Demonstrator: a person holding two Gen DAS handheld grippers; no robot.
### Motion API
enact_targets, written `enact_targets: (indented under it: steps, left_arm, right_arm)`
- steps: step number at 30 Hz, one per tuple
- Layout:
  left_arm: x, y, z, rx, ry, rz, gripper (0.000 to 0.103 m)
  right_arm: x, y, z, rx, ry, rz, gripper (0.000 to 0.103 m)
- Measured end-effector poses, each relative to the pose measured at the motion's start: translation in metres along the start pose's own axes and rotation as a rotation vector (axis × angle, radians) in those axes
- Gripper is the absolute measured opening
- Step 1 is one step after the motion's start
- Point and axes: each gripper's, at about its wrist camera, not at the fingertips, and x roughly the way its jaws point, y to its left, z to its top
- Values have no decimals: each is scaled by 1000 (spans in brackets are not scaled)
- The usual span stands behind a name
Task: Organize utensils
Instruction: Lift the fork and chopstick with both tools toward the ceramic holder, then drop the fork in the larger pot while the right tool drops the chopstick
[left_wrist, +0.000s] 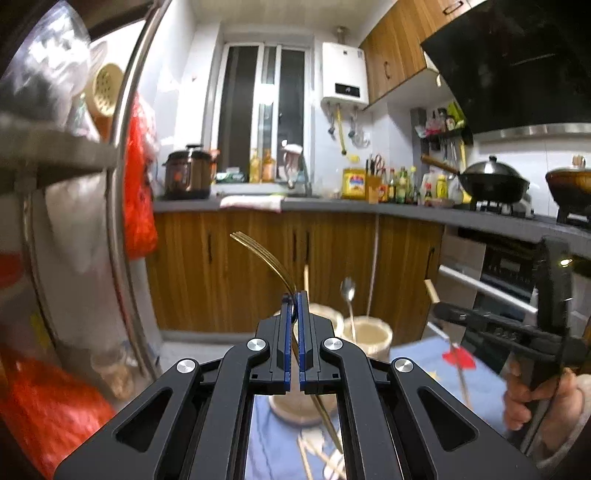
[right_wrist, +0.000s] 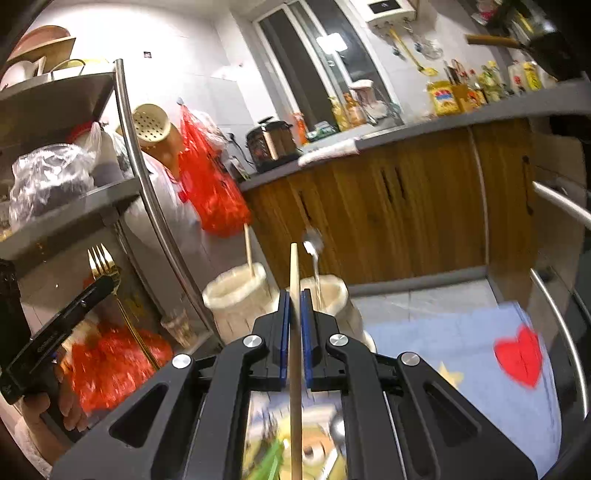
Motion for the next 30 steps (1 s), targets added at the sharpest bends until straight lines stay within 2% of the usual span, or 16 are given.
enact_targets:
  steps: [3,8,10,12,16,21,30]
  left_arm:
    - [8,-1,32,14,-29,-27,3]
    - [27,-1,70,23,-120,31,3]
    - [42,0,79,21,-140,67,3]
    - [55,-1,81,29,-143,94,3]
    - [87,-6,69,75,-90,122,3]
    - [114,-13,43,110,-18,114,3]
    - [140,-18,3,170,116,60,3]
  right_arm:
    - [20,4,30,-25,-36,2,6]
    - [46,-1,58,1,-138,20,6]
    - [59,-6,63,4,-185,-8,6]
    - [69,-10,67,11,-219,-31,6]
    - [90,-10,65,-16,-269,-79,6]
    - [114,-12,56,-58,-246,-109,6]
    - [126,-22,30,-101,-99,-80,6]
